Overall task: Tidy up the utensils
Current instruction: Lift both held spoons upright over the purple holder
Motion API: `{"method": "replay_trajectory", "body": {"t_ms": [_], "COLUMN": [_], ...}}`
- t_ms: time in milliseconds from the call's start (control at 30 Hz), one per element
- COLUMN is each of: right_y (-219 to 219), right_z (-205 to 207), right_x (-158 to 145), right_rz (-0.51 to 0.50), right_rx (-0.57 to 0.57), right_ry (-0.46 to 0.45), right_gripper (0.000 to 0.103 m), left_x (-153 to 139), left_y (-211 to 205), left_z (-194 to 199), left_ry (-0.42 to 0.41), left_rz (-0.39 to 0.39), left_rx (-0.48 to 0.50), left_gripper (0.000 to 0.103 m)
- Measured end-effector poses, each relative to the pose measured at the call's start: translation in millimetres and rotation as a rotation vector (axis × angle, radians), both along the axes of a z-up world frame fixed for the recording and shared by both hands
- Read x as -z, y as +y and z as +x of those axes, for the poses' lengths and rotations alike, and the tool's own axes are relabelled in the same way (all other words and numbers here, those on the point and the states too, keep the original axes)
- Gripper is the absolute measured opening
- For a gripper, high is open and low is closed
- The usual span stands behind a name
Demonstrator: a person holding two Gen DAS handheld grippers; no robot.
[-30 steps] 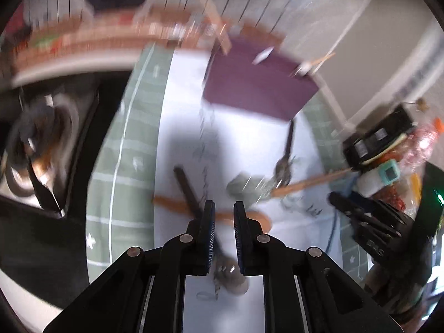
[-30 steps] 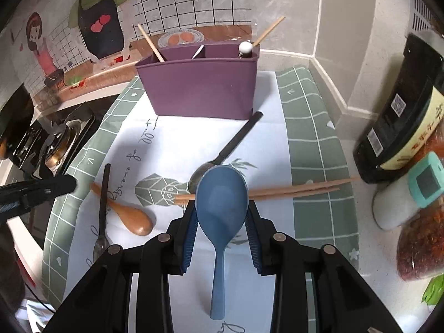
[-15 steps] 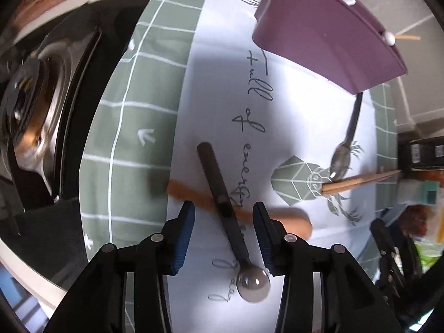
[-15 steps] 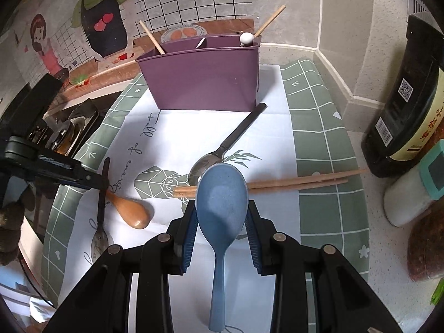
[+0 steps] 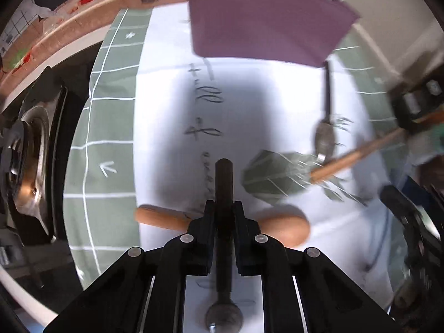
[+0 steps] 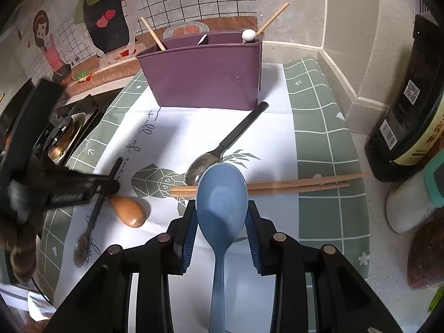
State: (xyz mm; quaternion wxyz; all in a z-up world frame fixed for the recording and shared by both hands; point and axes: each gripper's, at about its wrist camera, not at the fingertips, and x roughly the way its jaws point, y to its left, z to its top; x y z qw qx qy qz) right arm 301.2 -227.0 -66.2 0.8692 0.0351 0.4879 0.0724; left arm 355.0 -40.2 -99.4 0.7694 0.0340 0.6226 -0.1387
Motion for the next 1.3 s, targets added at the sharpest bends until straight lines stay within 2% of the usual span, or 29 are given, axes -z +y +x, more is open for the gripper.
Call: {"method": "replay_trajectory", "body": {"t_ms": [33, 67, 167, 333, 567, 700, 867, 1000, 1067, 1167, 1300], "right_y": [-0.5, -0.9, 0.0, 7.2, 15.2, 13.8, 12.8, 14.2, 16.7, 18.5, 14.3], "right_z": [-0.4, -0.1, 0.9, 0.5, 1.3, 8.3, 19.8, 36.0, 45.9, 60.4, 81.6], "right_x": [-1.2, -2.0, -4.0, -10.2, -50.4, -106.9, -205.1, -267.2, -290.3, -307.7, -308.1], "right_rz": [-0.004, -0.007, -0.021, -0.028, -0.03, -0.038, -0.07, -0.11, -0.131, -0.157, -0.139], "right_rx": [0.001, 0.002, 0.003, -0.009, -0.028, -0.031, -0.05, -0.04, -0.035, -0.025, -0.006], "right_ry": [-0.003, -0.004, -0.006, -0.021, -0.103, -0.214, -0.413, -0.552, -0.612, -0.667, -0.669], "right_gripper": [0.031, 0.031, 0.031, 0.031, 0.031, 0.031, 0.031, 0.031, 0.031, 0.031, 0.031], "left_x": [-5.7, -9.2, -22.6, -51.1, -111.7, -163.0, -262.1, -317.6, -333.1, -344.7, -337.7], "left_y": [4.4, 7.4, 11.8, 19.3, 23.7, 21.3, 20.4, 11.6, 7.8, 3.5, -2.6], "left_z": [-9.4, -15.6, -32.7, -46.2, -50.5, -44.7, -25.0, -7.7, 0.6, 15.5, 39.9], "left_ry": [-0.022, -0.03, -0.087, -0.191, -0.359, -0.466, -0.718, -0.914, -0.974, -1.102, -1.141], "left_rz": [-0.059, -0.085, -0.132, -0.167, -0.238, -0.311, -0.379, -0.378, -0.375, -0.369, -0.377], "left_rx": [-0.004, -0.008, -0.022, -0.03, 0.007, 0.032, 0.058, 0.046, 0.045, 0.0, -0.026], "left_gripper": [0.012, 0.012, 0.012, 0.012, 0.012, 0.012, 0.012, 0.012, 0.012, 0.012, 0.012]}}
